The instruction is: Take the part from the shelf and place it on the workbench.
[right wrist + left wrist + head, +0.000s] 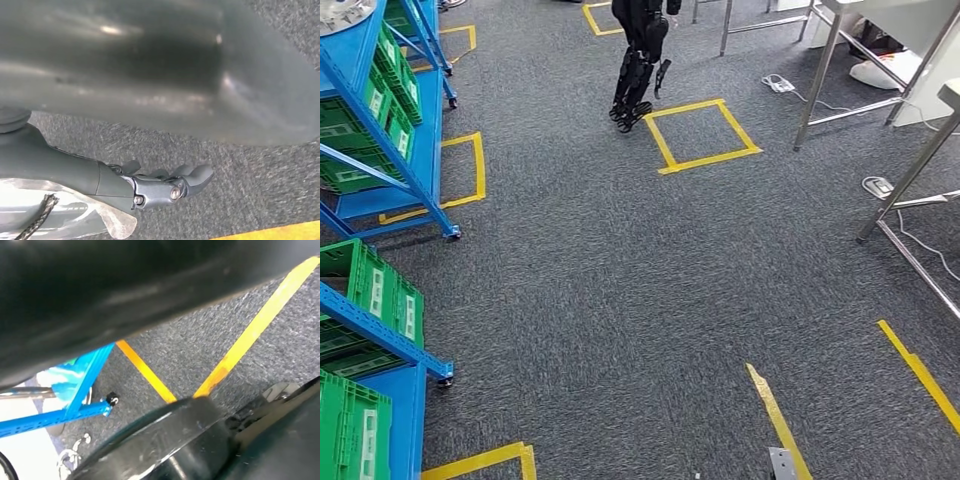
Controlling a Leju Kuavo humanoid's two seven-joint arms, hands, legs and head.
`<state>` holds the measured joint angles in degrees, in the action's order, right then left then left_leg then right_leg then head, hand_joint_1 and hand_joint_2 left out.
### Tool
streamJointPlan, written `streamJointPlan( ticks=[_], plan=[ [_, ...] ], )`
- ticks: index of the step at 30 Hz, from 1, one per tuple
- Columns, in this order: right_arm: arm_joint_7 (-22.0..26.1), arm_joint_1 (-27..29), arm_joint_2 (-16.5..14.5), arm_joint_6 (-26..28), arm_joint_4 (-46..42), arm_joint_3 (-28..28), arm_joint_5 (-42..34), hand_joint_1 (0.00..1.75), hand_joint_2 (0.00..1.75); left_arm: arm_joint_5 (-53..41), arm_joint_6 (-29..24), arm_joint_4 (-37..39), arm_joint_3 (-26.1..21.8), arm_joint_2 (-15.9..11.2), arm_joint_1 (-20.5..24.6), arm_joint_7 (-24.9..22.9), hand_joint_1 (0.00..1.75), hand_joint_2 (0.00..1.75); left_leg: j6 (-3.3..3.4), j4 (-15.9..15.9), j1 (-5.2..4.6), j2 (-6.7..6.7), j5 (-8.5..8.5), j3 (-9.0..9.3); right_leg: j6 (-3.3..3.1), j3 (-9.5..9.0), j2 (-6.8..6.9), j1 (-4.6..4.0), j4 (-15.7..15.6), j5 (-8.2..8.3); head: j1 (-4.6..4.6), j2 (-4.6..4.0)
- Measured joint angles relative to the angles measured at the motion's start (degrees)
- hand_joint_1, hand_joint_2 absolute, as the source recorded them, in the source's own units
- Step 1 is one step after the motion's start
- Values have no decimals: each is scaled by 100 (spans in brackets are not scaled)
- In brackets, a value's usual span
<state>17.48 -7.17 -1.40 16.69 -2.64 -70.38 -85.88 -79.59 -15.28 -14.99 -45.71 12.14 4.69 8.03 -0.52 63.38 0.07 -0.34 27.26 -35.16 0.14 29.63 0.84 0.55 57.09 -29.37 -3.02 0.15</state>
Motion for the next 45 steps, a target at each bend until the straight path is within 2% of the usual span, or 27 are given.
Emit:
streamJointPlan(
  ticks=[1, 3, 6, 10, 15, 17, 20, 21, 22, 24, 25, 26, 27, 28, 29, 30, 31, 32, 33, 35, 36, 39, 42, 43, 45],
  plan=[
    [1, -2, 0, -1, -1, 0, 0, 0, 0, -8, 0, 0, -3, -1, 10, 2, 0, 0, 20, -309, -9, 15, -83, 148, 21, 0, 7, -11, 10, -14, -1, 0],
    [1, -2, 1, -1, -1, 1, 0, 0, 0, -12, 0, 0, -12, 3, 20, 9, 0, 0, 20, -562, -19, 24, -78, 252, 28, 25, 22, -37, 37, -38, -12, 0],
    [1, -4, 2, -1, -1, 2, 0, 0, 0, -20, -1, 0, -30, 4, -1, 15, 0, 0, 7, -591, -29, 12, -67, 253, 4, 30, 30, -28, 23, -35, -17, 0],
    [-6, -6, -1, 1, -3, -11, 0, 0, 0, -64, -2, 0, -43, 5, -4, 15, 0, 0, 40, -590, -46, 14, -59, 253, 49, 12, 28, -12, -16, -13, -17, 0],
    [-15, -7, -2, 2, -4, -46, 0, 0, 0, -86, -2, 0, -86, -3, -4, 15, 0, 0, 130, -546, -86, 16, -31, 246, 175, -4, 27, 27, -52, 6, -11, 0],
    [-17, -10, -2, 2, -4, -50, 0, 0, 0, -104, -3, 0, -103, -10, -5, 15, 0, 0, 158, -541, -94, 14, -27, 240, 203, -13, 32, 33, -62, 11, -11, 0],
    [-17, -20, -2, -1, -5, -57, 0, 0, 0, -121, -13, 0, -122, -11, -3, 15, 0, 0, 244, -668, -68, -9, -86, 301, 250, -7, 23, 34, -18, -52, -18, 0],
    [-17, -25, -2, -3, -5, -60, 0, 0, 0, -123, -17, 0, -127, -9, 1, 15, 0, 0, 273, -722, -52, -25, -113, 333, 254, 66, -1, 33, 143, -161, -26, 0],
    [-17, -26, -2, -5, -5, -64, 0, 0, 0, -125, -18, 0, -129, -7, 3, 15, 0, 0, 289, -753, -43, -45, -132, 350, 253, 211, -32, 36, 447, -328, -34, 0],
    [-23, -20, -3, -20, -6, -78, 0, 0, 0, -126, -18, 0, -134, -4, 3, 15, 0, 0, 301, -758, -47, -97, -139, 350, 254, 600, -61, 39, 1239, -674, -40, 0],
    [-25, -8, -4, -29, -7, -85, 0, 0, 0, -127, -17, 0, -136, -3, -1, 15, 0, 0, 298, -755, -50, -123, -137, 351, 260, 745, -65, 44, 1512, -738, -40, 0],
    [-25, 2, -4, -37, -8, -92, 0, 0, 0, -130, -17, 0, -138, -2, -5, 15, 0, 0, 292, -749, -49, -151, -134, 353, 266, 792, -65, 51, 1569, -681, -40, 0],
    [-19, 8, -5, -42, -9, -96, 0, 0, 0, -132, -17, 0, -139, -1, -7, 15, 0, 0, 278, -735, -43, -180, -125, 356, 271, 725, -66, 61, 1381, -511, -41, 0],
    [-12, 9, -4, -45, -9, -98, 0, 0, 0, -138, -17, 0, -140, 0, -7, 15, 0, 0, 252, -711, -34, -204, -108, 357, 279, 568, -73, 77, 1013, -279, -42, 0],
    [-5, 2, -4, -50, -10, -99, 0, 0, 0, -143, -17, 0, -141, -1, -6, 15, 0, 0, 214, -678, -32, -227, -85, 352, 292, 393, -104, 85, 626, -121, -44, 0],
    [1, -7, -4, -56, -10, -101, 0, 0, 0, -147, -17, 0, -142, -2, -4, 15, 0, 0, 172, -636, -32, -243, -59, 341, 282, 239, -136, 92, 310, -12, -41, 0],
    [3, -10, -4, -61, -11, -102, 0, 0, 0, -151, -16, 0, -143, -3, -2, 15, 0, 0, 136, -603, -38, -252, -43, 328, 265, 148, -163, 94, 128, 26, -39, 0],
    [4, -7, -5, -65, -11, -102, 0, 0, 0, -152, -16, 0, -143, -5, -1, 15, 0, 0, 139, -580, -46, -254, -33, 315, 246, 116, -184, 89, 74, 6, -38, 0],
    [4, 2, -6, -67, -11, -103, 0, 0, 0, -152, -15, 0, -144, -5, -2, 15, 0, 0, 176, -567, -50, -255, -34, 307, 220, 107, -182, 88, 63, 25, -34, 0],
    [3, 16, -7, -64, -11, -103, 0, 0, 0, -152, -15, 0, -144, -8, -6, 15, 0, 0, 283, -569, -50, -252, -50, 304, 212, 112, -180, 77, 58, 38, -37, 0],
    [3, 17, -7, -63, -11, -103, 0, 0, 0, -152, -15, 0, -145, -9, -6, 15, 0, 0, 314, -575, -48, -252, -59, 305, 203, 113, -180, 69, 58, 38, -37, 0],
    [4, 16, -7, -68, -11, -103, 0, 0, 0, -152, -15, 0, -157, -10, -4, 27, 0, 0, 326, -598, -36, -252, -71, 314, 160, 115, -179, 44, 62, 31, -37, 0],
    [11, 11, -7, -69, -11, -103, 0, 0, 0, -144, -10, 0, -188, -7, -4, 90, 0, 0, 288, -614, -25, -252, -77, 317, 130, 115, -176, 26, 69, 20, -36, 0],
    [15, 10, -7, -69, -11, -103, 0, 0, 0, -137, -2, 0, -204, -5, -3, 112, 0, 0, 245, -619, -19, -252, -77, 318, 123, 115, -175, 21, 71, 16, -36, 0],
    [19, 10, -7, -69, -11, -103, 0, 0, 0, -124, 17, 0, -246, 1, -4, 136, 0, 0, 106, -632, 1, -252, -68, 321, 112, 117, -174, 10, 76, 10, -37, 0]
  ],
)
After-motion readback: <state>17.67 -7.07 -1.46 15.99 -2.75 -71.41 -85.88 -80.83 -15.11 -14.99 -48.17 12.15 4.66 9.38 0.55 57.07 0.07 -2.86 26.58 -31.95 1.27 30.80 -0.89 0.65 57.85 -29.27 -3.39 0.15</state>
